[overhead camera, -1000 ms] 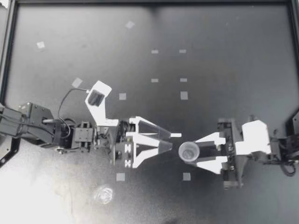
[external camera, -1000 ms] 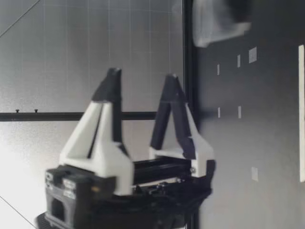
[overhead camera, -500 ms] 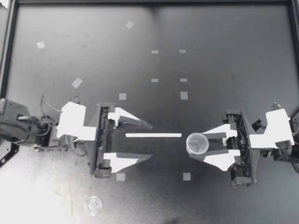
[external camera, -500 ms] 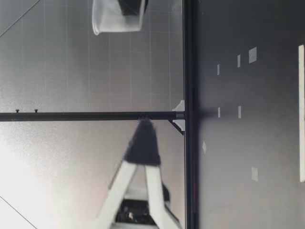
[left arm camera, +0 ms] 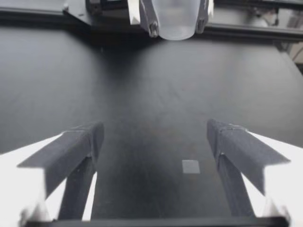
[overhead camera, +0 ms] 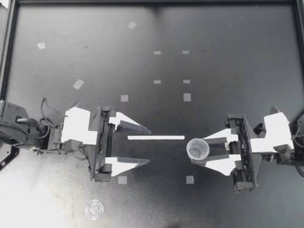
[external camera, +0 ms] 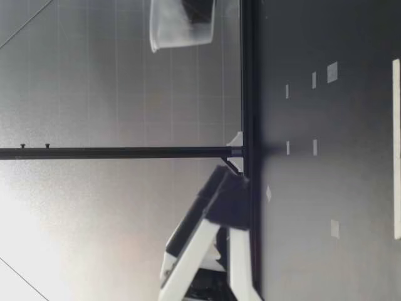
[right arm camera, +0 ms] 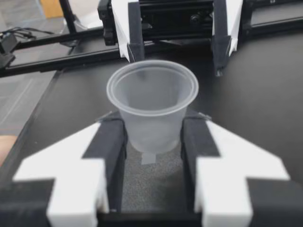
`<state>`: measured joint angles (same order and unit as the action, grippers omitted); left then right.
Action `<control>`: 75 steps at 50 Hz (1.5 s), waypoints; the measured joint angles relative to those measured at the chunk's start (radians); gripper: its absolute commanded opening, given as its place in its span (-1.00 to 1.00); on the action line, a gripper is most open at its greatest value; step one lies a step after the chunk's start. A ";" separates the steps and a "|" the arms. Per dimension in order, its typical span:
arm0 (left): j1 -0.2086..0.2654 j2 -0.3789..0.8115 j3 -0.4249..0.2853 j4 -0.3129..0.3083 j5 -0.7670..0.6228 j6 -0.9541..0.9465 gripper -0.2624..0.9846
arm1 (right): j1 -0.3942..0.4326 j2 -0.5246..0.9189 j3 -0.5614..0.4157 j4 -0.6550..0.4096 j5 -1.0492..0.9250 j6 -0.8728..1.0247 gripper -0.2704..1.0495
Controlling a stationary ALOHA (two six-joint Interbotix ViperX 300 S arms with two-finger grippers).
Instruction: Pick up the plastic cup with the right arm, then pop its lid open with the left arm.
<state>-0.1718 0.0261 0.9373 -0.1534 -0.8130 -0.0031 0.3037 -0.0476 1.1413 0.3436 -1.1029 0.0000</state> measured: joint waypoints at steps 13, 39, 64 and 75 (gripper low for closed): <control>0.000 0.000 -0.006 0.000 0.006 0.002 0.62 | 0.000 0.006 -0.008 0.000 0.003 0.000 -0.08; 0.000 0.000 -0.018 0.000 0.006 0.003 0.62 | 0.000 0.028 -0.015 0.000 0.003 0.000 -0.08; 0.000 0.000 -0.021 0.000 0.006 0.034 0.62 | 0.000 0.028 -0.017 -0.002 0.003 0.000 -0.08; 0.000 0.000 -0.029 -0.002 0.006 0.037 0.62 | 0.000 0.028 -0.017 -0.002 0.003 -0.002 -0.08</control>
